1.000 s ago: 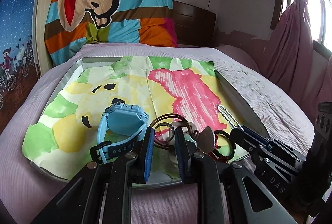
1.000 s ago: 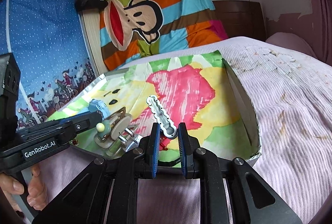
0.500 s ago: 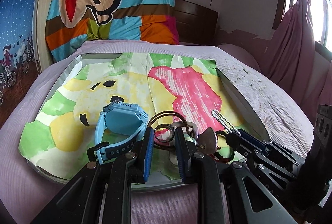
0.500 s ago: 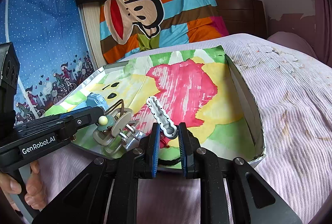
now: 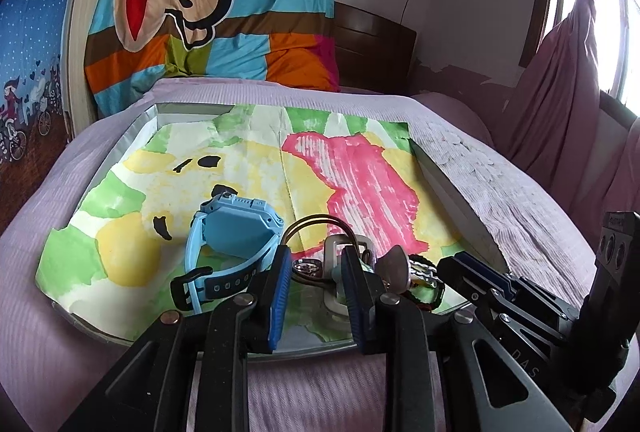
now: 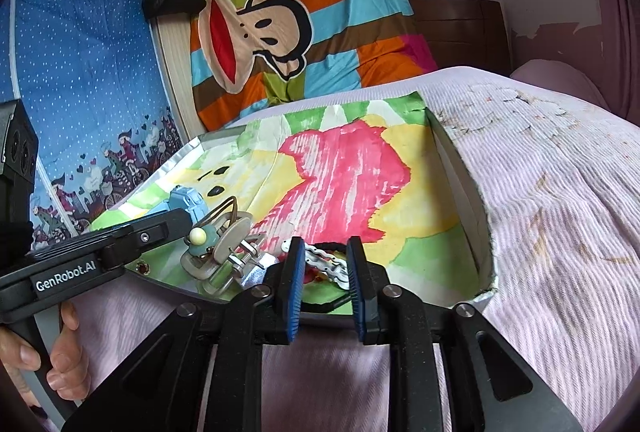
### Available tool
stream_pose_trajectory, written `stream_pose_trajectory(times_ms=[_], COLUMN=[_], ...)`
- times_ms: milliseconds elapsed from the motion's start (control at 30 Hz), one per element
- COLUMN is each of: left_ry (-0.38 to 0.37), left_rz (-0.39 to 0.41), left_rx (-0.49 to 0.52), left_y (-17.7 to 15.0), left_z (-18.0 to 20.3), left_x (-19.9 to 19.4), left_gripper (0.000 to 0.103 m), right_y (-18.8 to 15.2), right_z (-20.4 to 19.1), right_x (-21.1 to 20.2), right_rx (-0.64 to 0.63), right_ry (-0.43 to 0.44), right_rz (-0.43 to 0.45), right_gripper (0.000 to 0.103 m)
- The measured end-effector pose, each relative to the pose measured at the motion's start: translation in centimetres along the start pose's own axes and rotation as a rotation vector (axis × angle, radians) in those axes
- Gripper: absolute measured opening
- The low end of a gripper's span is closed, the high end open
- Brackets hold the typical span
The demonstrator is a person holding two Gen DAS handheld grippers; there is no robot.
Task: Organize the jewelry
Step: 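Open both grippers to release the clip and ring in the tray, then move both grippers back toward the black hair clip and gold earring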
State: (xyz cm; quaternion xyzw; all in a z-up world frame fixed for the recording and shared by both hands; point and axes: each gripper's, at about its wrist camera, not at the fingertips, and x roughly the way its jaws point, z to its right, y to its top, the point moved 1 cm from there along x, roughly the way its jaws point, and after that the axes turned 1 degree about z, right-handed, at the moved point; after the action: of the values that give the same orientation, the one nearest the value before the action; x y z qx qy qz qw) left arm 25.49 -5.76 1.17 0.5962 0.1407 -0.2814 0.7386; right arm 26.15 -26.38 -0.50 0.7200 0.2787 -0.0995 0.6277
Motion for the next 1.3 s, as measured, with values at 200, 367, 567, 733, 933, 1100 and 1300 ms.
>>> stream_pose_trajectory(times_ms=[200,367,567,733,933,1100,1300], left_ry=[-0.027,-0.013,0.011,0.045,0.07,0.091,0.122], left_rz=[0.076,0.144,0.22,0.271,0.303,0.293,0.252], left_rx=[-0.014,-0.024,-0.038,-0.025,0.0,0.054,0.097], left_y=[-0.3,-0.4,-1.4,-2.4,-3.4,-4.7,-6.4], left_z=[-0.1,-0.5,-1.3,-1.9,-2.6,-3.0,-4.1], left_x=[-2.5,-4.9,-8.0,-10.5,-12.8,-13.9,-14.4], left_gripper=[0.049,0.062,0.093,0.103,0.103,0.103,0.103], right_y=[0.2,0.3,0.2,-0.3,-1.0,-1.9,-3.6], right_z=[0.6,0.6,-0.3,-1.3,-2.5,-3.9,-5.1], right_x=[-3.3,-6.3,-9.8,-12.6,-15.2,-15.8,-15.5], right_rx=[0.005,0.006,0.013,0.002,-0.026,-0.081,-0.141], right_ry=[-0.004,-0.012,0.007,-0.001,0.01,0.017,0.016], right_rz=[0.113,0.202,0.285,0.343,0.371,0.332,0.25], right_gripper=[0.042,0.058,0.085,0.094,0.101,0.101,0.101])
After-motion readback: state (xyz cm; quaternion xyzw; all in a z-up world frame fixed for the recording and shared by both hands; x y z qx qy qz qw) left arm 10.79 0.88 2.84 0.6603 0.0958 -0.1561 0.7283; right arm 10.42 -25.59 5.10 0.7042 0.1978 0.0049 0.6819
